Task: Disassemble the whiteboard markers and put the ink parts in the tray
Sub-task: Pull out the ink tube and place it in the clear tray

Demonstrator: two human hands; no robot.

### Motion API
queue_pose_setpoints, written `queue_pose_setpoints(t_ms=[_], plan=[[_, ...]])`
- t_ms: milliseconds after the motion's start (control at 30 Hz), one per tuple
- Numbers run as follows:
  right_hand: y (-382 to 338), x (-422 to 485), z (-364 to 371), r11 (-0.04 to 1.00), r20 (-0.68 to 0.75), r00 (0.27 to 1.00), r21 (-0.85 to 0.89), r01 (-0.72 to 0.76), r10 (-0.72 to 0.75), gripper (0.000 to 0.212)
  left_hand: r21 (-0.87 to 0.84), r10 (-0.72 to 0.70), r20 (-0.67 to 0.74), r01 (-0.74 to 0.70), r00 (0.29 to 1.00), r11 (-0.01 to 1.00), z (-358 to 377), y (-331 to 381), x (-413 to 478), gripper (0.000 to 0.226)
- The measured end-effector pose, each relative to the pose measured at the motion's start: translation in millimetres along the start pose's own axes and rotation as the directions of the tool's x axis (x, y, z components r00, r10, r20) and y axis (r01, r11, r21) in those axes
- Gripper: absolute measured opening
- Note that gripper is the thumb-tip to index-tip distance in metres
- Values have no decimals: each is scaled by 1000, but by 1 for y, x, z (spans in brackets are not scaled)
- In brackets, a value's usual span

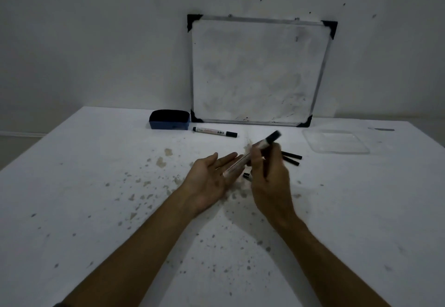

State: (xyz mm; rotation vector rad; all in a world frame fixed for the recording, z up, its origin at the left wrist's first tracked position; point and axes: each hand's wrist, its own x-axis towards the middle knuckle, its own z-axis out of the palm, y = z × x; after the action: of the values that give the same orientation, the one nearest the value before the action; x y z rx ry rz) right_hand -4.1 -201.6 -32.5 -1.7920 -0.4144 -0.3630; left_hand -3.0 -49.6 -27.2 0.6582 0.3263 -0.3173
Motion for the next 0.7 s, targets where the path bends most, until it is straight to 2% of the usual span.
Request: queue_pose_setpoints(t_ms=[67,167,267,433,567,700], plan=[[5,-3,10,991,87,996,-132,-11,23,20,45,-4,4,4,1000,999,1,-1,-1,45],[5,2,9,992,62,994,-92,-88,94,26,58,8,11,-9,1000,998,1,-1,1,43],[4,3,5,996,48,997,-70,-62,66,27,96,1,38,-5,999,995,1,0,0,39],[2,11,-6,994,-73,992,18,-106,107,28,98,-35,113,24,993,995,3,2,-5,36],[9,18,-17,974,-101,971,95,-207,217,32,293,-33,108,0,994,956,2,6,-6,31],[14,20,-22,893,-29,922,263,-366,387,40,550,27,99,-77,995,831,-2,13,-8,31]])
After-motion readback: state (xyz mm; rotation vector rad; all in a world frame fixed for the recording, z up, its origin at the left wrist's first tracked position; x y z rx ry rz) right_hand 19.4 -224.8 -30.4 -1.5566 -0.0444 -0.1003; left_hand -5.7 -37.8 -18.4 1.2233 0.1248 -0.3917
